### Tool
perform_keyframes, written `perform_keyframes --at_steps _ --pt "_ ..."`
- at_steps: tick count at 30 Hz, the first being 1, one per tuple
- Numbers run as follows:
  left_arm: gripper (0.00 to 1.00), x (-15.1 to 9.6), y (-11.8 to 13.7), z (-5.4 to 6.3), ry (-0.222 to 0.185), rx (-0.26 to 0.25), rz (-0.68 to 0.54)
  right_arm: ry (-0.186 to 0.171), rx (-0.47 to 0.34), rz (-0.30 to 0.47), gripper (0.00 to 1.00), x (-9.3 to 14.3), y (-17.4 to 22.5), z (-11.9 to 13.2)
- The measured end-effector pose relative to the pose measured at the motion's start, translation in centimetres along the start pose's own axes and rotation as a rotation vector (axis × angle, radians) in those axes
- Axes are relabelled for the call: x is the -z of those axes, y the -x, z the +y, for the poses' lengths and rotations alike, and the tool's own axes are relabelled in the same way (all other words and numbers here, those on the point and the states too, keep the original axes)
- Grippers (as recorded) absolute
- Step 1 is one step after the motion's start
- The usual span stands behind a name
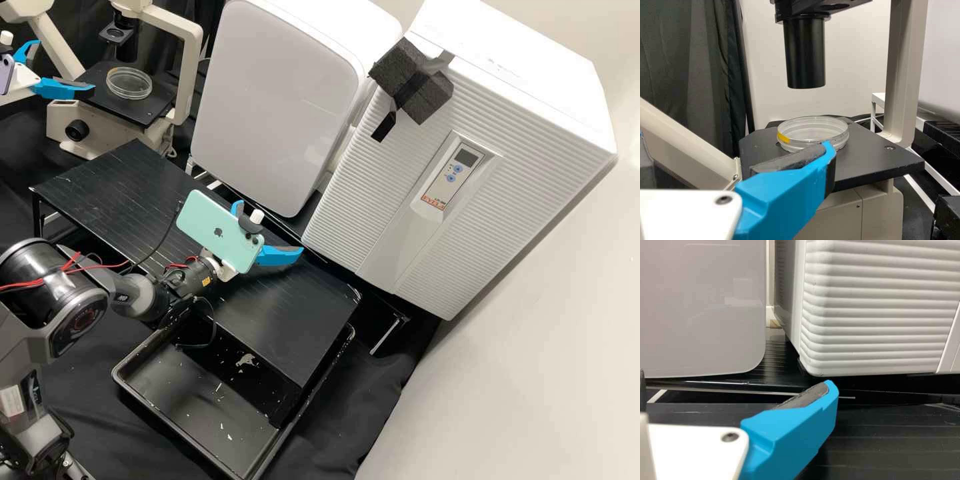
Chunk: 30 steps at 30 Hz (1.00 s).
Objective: Place the petri dish on the bench
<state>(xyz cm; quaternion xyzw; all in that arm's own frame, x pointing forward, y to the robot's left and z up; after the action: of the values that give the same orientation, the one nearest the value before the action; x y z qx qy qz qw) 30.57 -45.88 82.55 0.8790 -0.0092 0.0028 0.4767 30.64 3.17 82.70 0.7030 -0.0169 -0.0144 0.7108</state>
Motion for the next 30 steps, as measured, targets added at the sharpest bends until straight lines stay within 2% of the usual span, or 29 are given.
perform_keyframes --at_steps 7,11,20,24,30 --pt "1.0 -0.2 0.0 0.0 0.001 0.001 -0.005 0.0 0.0 0.0 1.0 0.0 0.0 0.0" --pt "1.0 -1.3 0.0 -0.2 0.003 0.006 -0.04 0.0 0.0 0.0 1.0 0.0 0.0 0.0" --pt "1.0 -3.3 -2.7 1.1 0.007 -0.046 -0.102 0.0 0.0 0.0 1.0 0.0 0.0 0.0" --pt "1.0 -3.4 -4.1 1.1 0.02 -0.021 -0.098 0.0 0.0 0.0 1.0 0.0 0.0 0.0" --pt "1.0 -3.3 -6.5 -0.3 0.018 0.055 -0.082 0.0 0.0 0.0 1.0 0.0 0.0 0.0"
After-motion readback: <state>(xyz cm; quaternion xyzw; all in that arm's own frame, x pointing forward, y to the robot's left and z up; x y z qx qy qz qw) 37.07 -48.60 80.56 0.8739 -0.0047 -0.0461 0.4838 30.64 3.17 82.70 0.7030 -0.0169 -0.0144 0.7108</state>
